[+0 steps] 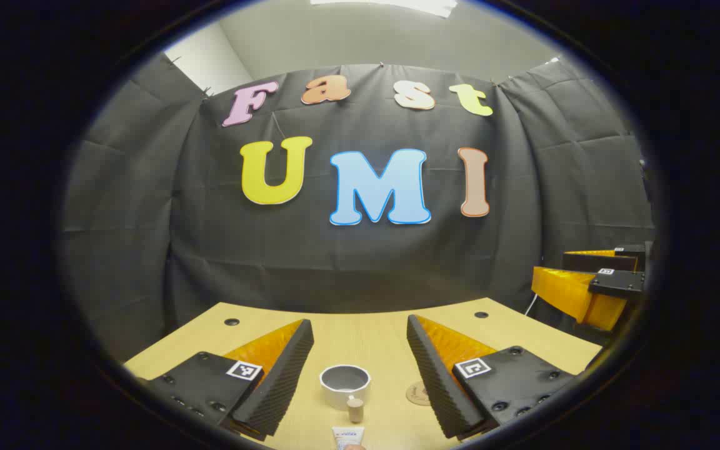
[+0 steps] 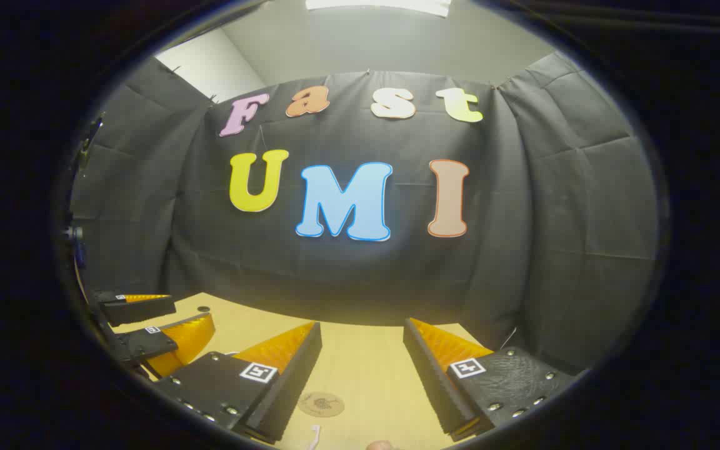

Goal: Put the toothbrush and toothpaste on the desktop into the cup, then pick up the cup and place it on the coaster on the desktop.

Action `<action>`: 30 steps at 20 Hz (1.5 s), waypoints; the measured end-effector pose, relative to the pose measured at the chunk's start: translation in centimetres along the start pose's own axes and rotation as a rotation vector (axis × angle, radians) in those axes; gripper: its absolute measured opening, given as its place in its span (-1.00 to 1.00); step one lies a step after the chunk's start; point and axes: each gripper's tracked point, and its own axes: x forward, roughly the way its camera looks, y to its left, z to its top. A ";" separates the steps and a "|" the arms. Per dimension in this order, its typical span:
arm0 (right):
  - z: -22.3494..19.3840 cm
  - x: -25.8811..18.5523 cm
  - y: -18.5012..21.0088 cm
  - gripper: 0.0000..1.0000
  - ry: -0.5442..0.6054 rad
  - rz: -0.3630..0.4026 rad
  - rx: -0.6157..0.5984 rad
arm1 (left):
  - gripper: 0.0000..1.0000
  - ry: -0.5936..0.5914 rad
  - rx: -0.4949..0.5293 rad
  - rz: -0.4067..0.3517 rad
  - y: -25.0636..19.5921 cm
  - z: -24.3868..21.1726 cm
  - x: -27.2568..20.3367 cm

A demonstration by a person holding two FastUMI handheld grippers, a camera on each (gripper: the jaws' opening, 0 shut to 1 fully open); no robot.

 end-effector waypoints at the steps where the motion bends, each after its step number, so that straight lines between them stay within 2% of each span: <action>1: 0.1 0.0 -0.1 0.70 0.000 -0.002 0.000 | 0.89 -0.001 -0.001 0.001 0.0 0.0 0.0; 11: -0.4 0.4 0.0 0.70 0.022 0.002 0.008 | 0.89 0.018 -0.008 0.013 0.4 -0.6 0.3; 18: -1.9 0.5 0.5 0.70 0.088 0.024 0.028 | 0.89 0.060 -0.006 0.008 0.2 -1.7 0.5; 23: -4.4 0.3 1.4 0.70 0.197 0.062 0.077 | 0.89 0.195 -0.035 -0.019 0.0 -5.3 0.4; 30: -10.5 -0.1 3.3 0.70 0.447 0.123 0.125 | 0.90 0.373 -0.060 -0.013 0.6 -9.3 -0.7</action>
